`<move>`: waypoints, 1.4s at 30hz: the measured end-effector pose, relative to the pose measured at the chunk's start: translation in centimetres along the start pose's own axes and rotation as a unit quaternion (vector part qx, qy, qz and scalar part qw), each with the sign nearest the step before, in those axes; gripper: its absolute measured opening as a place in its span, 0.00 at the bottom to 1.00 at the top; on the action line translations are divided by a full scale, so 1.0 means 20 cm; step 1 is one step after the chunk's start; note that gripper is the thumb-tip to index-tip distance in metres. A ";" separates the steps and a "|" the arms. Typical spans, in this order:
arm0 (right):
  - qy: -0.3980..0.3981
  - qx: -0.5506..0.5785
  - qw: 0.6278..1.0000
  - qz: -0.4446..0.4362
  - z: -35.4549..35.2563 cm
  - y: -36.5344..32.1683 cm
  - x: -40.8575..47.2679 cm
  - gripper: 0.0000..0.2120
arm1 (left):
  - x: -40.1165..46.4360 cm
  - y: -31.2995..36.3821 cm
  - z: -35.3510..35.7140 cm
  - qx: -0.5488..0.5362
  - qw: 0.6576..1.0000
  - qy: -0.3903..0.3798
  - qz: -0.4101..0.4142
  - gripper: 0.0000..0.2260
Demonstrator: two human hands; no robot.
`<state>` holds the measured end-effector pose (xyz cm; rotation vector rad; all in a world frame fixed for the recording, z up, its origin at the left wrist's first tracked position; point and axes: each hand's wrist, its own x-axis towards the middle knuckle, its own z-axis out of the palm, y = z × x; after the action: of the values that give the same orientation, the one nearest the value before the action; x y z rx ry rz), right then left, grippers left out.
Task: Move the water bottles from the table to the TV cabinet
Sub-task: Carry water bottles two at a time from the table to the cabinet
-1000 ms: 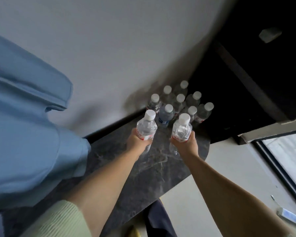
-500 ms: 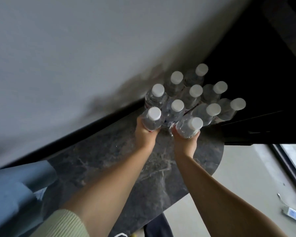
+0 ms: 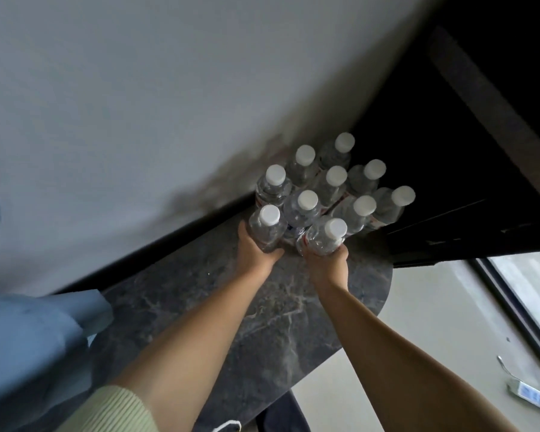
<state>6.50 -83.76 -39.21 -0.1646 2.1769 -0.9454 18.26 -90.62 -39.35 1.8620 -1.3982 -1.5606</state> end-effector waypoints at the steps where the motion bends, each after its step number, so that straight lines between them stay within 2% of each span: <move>1: -0.004 -0.002 1.000 -0.006 -0.02 -0.02 -0.04 0.30 | -0.04 0.02 -0.02 0.005 1.000 -0.002 -0.003 0.47; 5: -0.025 -0.033 0.999 -0.031 -0.14 -0.08 -0.22 0.31 | -0.19 0.10 -0.15 0.044 0.999 -0.018 0.011 0.46; 9: -0.021 -0.014 0.998 -0.055 -0.28 -0.17 -0.44 0.38 | -0.38 0.20 -0.28 0.094 0.992 -0.056 0.065 0.42; 14: -0.030 -0.030 0.986 -0.160 -0.44 -0.26 -0.79 0.30 | -0.73 0.32 -0.52 0.208 0.963 -0.071 0.158 0.32; 17: -0.065 -0.117 0.968 -0.212 -0.50 -0.32 -0.98 0.30 | -0.93 0.38 -0.66 0.274 0.938 -0.067 0.202 0.27; 21: -0.069 -0.241 0.927 -0.279 -0.55 -0.40 -1.21 0.30 | -1.15 0.48 -0.82 0.337 0.911 -0.043 0.232 0.28; 24: -0.048 -0.357 0.877 -0.319 -0.60 -0.46 -1.35 0.30 | -1.30 0.55 -0.91 0.380 0.889 -0.019 0.255 0.31; 28: -0.030 -0.470 0.800 -0.372 -0.67 -0.48 -1.52 0.25 | -1.48 0.58 -1.01 0.485 0.824 0.020 0.292 0.28; 30: -0.026 -0.505 0.770 -0.388 -0.72 -0.47 -1.60 0.24 | -1.56 0.57 -1.03 0.510 0.806 0.033 0.300 0.26; 35: -0.026 -0.562 0.716 -0.413 -0.81 -0.47 -1.71 0.21 | -1.71 0.56 -1.07 0.524 0.797 0.061 0.294 0.25; 39: -0.043 -0.569 0.697 -0.434 -0.81 -0.52 -1.74 0.22 | -1.79 0.57 -1.14 0.520 0.805 0.095 0.271 0.22; 42: -0.066 -0.567 0.674 -0.469 -0.78 -0.58 -1.74 0.23 | -1.81 0.56 -1.16 0.511 0.823 0.118 0.217 0.21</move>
<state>18.77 -69.66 -4.07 -2.0028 2.1516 0.1849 36.85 -73.23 -3.00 1.8538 -2.5663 -0.2757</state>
